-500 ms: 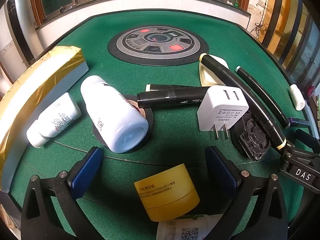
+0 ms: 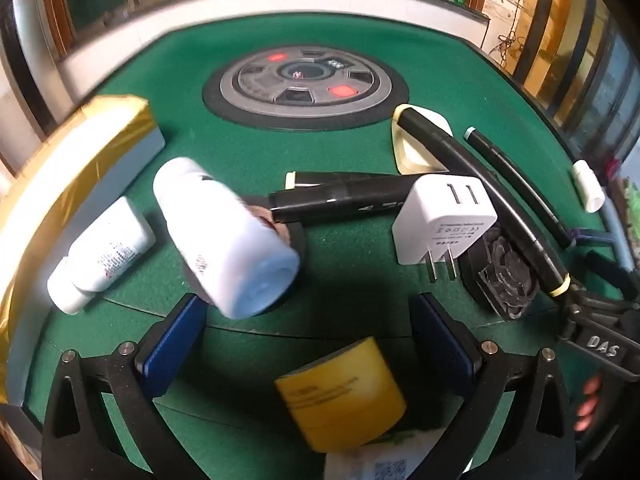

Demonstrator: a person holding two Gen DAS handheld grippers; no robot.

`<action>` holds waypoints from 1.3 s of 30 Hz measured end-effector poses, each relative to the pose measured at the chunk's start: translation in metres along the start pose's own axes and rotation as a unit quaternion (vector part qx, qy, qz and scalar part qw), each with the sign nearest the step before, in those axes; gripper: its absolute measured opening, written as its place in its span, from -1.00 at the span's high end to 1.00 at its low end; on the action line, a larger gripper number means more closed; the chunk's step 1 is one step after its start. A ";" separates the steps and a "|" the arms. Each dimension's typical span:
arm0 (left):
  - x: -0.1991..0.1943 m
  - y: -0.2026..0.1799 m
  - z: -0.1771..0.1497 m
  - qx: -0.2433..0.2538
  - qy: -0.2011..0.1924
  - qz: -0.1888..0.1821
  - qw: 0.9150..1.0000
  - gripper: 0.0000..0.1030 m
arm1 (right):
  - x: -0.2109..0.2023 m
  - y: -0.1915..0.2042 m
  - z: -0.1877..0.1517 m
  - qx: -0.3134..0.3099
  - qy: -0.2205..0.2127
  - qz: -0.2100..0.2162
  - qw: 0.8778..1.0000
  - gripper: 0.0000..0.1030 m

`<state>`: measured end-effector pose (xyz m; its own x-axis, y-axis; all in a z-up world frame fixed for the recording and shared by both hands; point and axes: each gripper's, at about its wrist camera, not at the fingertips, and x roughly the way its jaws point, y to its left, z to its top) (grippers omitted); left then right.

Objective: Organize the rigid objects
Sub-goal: 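Move the left tool toward the white QR-labelled medicine bottle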

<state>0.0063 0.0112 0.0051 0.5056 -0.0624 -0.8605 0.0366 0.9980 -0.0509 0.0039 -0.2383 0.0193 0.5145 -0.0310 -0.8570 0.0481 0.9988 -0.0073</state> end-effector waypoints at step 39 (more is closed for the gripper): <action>-0.066 -0.032 -0.073 0.069 -0.041 -0.027 0.996 -1.00 | -0.103 -0.013 -0.046 0.027 -0.120 0.055 0.991 -0.97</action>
<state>-0.0913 -0.0167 0.0260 0.5685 -0.1212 -0.8137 0.1807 0.9833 -0.0202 -0.0889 -0.2462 0.0837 0.7077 0.0643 -0.7036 0.0218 0.9934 0.1127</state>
